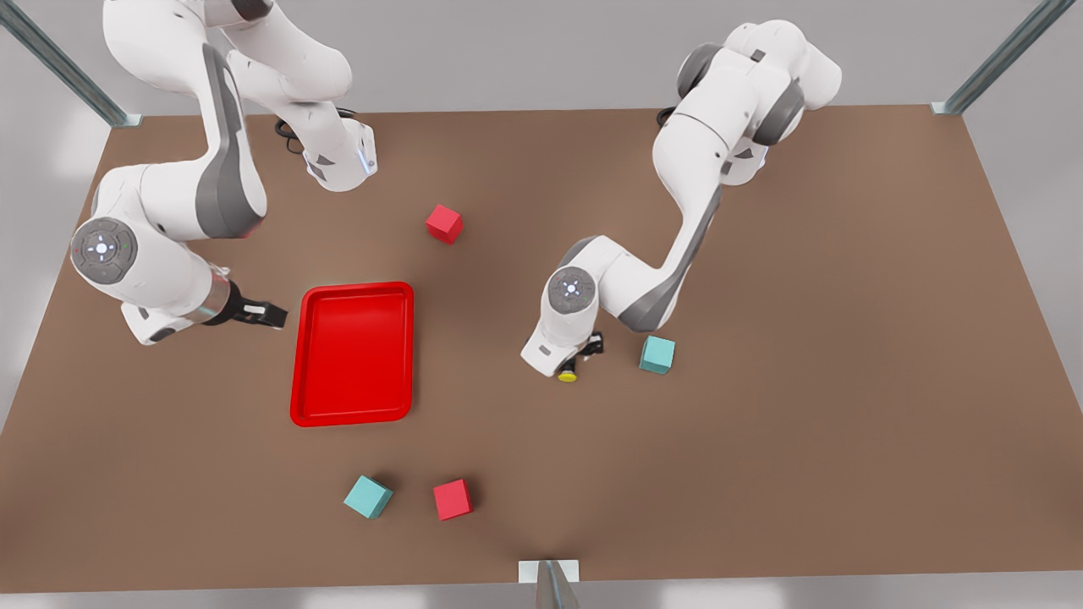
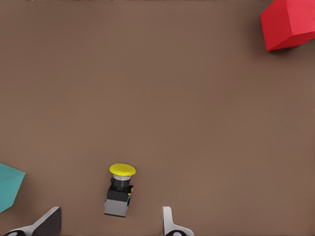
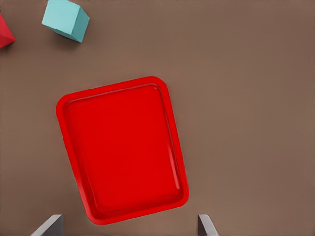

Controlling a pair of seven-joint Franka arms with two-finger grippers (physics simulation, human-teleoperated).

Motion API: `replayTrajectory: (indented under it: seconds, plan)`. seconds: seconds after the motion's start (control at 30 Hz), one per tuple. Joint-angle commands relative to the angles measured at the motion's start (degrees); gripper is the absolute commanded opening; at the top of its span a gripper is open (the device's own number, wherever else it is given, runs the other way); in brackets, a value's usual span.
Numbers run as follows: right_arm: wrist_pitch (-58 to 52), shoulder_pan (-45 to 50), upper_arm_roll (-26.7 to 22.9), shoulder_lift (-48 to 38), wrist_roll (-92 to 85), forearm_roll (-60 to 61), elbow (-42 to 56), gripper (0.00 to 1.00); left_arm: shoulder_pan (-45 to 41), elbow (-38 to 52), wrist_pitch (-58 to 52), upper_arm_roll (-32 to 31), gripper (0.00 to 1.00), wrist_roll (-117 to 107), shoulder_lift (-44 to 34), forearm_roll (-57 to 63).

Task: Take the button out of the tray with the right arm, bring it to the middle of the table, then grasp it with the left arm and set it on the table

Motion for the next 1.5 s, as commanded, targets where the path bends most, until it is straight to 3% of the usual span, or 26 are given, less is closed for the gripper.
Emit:
replayTrajectory:
  seconds: [0.0,0.1,0.33,1.47]
  plan:
    - [-1.30,0.60,0.24,0.64,-11.45,-2.51,2.09,1.00,-0.05,-0.25,5.07,-0.01,1.00,-7.58,0.30,0.24]
    - [-4.47,5.35,0.77,0.21,-6.71,-5.15,5.69,1.00,-0.05,-1.74,4.90,-0.01,1.00,-6.88,-0.05,1.03]
    - [-2.71,4.38,0.85,0.12,-6.53,-4.36,6.84,1.00,-0.84,-10.09,4.72,-0.18,1.00,-5.65,-4.18,3.49]
    - [-2.36,4.38,0.68,0.38,-6.00,-3.31,6.22,1.00,-1.89,-13.96,14.65,-0.27,1.00,-5.91,3.82,5.16]
